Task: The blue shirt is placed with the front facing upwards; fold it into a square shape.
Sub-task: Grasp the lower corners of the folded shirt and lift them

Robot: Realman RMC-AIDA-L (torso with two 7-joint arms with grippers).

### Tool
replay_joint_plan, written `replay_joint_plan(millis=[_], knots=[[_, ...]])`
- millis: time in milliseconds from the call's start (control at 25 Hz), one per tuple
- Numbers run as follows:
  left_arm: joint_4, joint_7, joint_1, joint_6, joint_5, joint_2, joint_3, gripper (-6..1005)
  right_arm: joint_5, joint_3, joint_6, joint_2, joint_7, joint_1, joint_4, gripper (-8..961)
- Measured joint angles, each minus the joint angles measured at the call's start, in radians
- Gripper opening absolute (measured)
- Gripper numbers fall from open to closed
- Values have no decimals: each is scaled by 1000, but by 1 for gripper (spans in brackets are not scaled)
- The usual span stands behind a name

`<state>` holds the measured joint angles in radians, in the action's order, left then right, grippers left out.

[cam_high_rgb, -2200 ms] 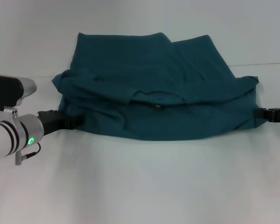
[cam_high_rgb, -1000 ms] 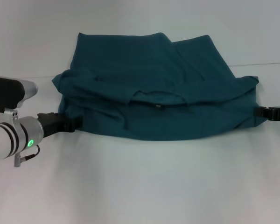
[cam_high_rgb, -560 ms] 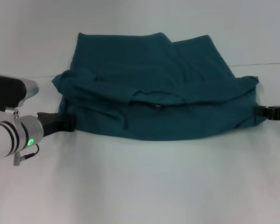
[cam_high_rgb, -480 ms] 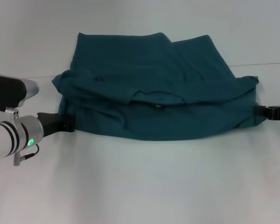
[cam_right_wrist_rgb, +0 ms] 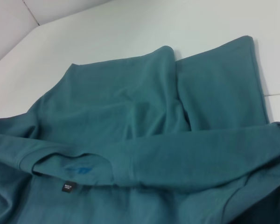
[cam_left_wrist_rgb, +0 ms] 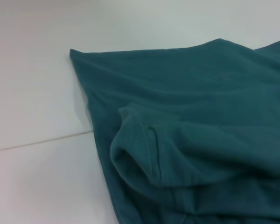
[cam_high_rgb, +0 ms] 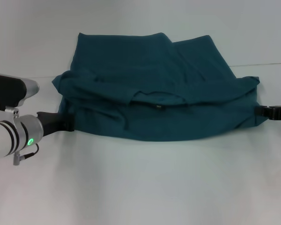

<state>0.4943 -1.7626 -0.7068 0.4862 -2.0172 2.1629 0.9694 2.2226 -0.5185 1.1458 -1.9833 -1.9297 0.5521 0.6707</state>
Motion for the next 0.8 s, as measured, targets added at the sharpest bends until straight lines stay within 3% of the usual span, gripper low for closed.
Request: replay_joint_plan(millis=[240, 520, 800], knots=[[41, -16, 20, 11, -6, 0, -6, 10, 0, 0, 0, 0, 0, -3, 1, 31], [80, -112, 32, 31, -112, 0, -6, 9, -11, 3, 0, 0, 0, -14, 1, 31], [162, -133, 83, 140, -114, 1, -24, 8, -14, 3, 21, 6, 7, -20, 2, 32]])
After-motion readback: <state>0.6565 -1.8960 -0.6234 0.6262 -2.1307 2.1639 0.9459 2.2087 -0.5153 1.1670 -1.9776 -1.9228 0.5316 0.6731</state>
